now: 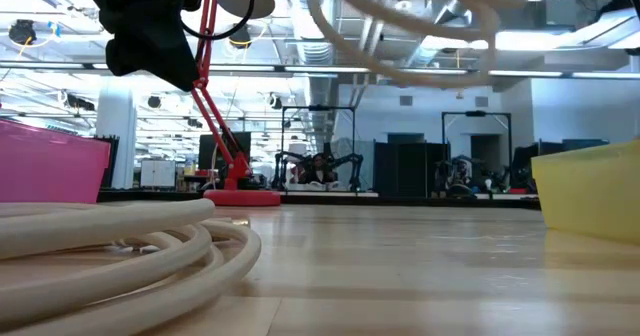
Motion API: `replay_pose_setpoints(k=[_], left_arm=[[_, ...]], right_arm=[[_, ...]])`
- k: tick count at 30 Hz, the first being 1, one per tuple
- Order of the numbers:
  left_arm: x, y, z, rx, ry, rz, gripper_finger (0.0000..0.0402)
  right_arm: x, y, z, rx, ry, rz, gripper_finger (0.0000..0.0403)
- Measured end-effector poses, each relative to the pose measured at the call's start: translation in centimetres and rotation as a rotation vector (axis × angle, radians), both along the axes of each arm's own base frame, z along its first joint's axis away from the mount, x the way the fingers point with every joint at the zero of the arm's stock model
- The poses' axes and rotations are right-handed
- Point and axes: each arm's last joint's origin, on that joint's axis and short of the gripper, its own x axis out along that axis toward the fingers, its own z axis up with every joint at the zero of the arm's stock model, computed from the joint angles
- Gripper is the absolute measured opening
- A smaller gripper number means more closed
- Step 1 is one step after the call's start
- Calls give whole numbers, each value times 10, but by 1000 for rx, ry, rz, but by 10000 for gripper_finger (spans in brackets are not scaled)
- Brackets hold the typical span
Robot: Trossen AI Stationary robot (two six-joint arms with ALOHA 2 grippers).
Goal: Pick & Place USB Port
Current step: Put the light yellow charger cable into the yellow bin
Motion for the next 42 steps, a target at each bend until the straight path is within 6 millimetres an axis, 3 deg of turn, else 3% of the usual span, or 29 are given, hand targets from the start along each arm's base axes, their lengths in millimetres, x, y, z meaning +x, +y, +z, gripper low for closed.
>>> replay_pose_setpoints(k=[24, 33, 42], left_arm=[[0, 0, 0, 0, 0, 0, 111], [0, 0, 0, 0, 0, -1, 111], [0, 0, 0, 0, 0, -1, 111]], right_arm=[[-62, 2, 70, 93, -212, -51, 0], [-73, -6, 68, 67, -190, -48, 0], [-130, -36, 58, 75, -132, -156, 0]])
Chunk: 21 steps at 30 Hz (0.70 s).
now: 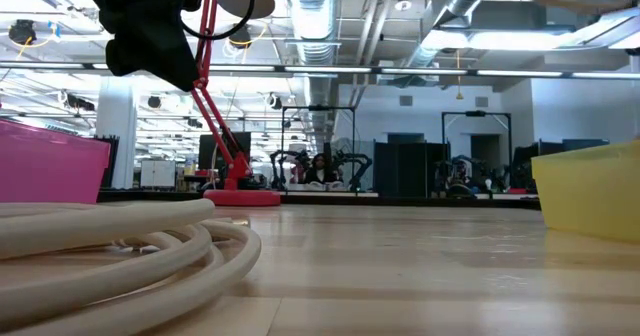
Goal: Pick & Place USB Port
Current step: Put the light yellow charger cable into the yellow bin
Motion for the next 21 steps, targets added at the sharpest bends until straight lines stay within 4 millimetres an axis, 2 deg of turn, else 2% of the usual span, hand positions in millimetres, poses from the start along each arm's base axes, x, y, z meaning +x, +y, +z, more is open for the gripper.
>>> replay_pose_setpoints(k=[10, 15, 21], left_arm=[[0, 0, 0, 3, 1, -2, 111], [0, 0, 0, 4, 0, -1, 111], [0, 0, 0, 4, 0, 0, 111]], right_arm=[[-56, -14, -29, 91, 124, -123, 0], [-72, -19, -51, 99, 224, -166, 0], [-78, -25, -73, 56, 293, -191, 0]])
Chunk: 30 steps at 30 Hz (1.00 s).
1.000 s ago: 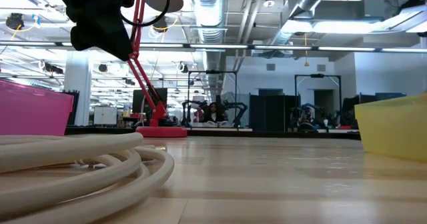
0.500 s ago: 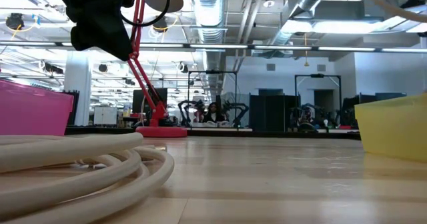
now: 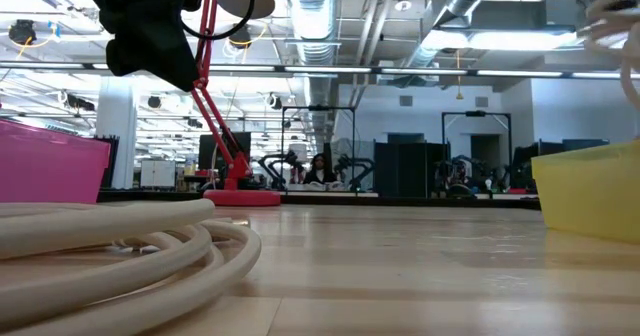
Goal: Pick & Place USB Port
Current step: Put the light yellow charger cable into the yellow bin
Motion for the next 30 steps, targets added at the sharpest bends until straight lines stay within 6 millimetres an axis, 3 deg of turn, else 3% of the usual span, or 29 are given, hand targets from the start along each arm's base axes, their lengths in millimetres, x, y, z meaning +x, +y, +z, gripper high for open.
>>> replay_pose_setpoints(k=[24, 30], left_arm=[[0, 0, 0, 0, 0, 0, 111], [0, 0, 0, 0, 0, 0, 111]], right_arm=[[-7, -7, -59, -116, 116, -45, 0], [-7, -7, -64, -114, 109, -31, 11]])
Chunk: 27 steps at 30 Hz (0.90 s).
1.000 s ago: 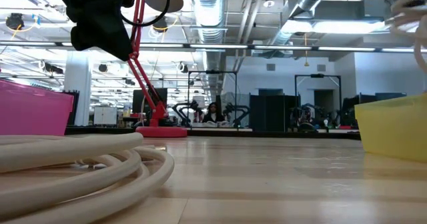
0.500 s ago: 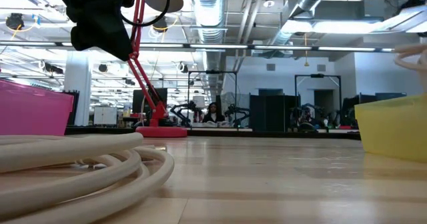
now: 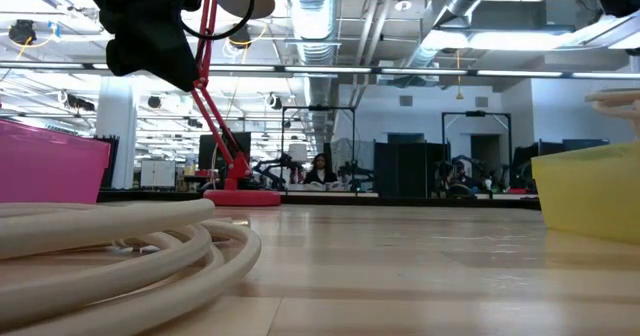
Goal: Pick & Place USB Port
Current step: Put the light yellow charger cable into the yellow bin
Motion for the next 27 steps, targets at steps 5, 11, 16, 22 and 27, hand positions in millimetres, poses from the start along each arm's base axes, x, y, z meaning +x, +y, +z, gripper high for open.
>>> replay_pose_setpoints(k=[5, 11, 16, 22, 27], left_arm=[[0, 0, 0, 0, 0, 0, 111], [0, 0, 0, -1, 0, 2, 111], [0, 0, 0, -2, 0, 2, 111], [0, 0, 0, -2, -1, 2, 111], [1, 0, 1, -9, -17, 2, 111]], right_arm=[[0, 0, 0, 0, 5, 25, 41], [-2, -1, 2, 1, 42, 56, 68], [1, 2, 15, 37, 27, 81, 83], [17, 9, 54, 178, -125, 172, 85], [39, 17, 90, 340, -374, 257, 85]])
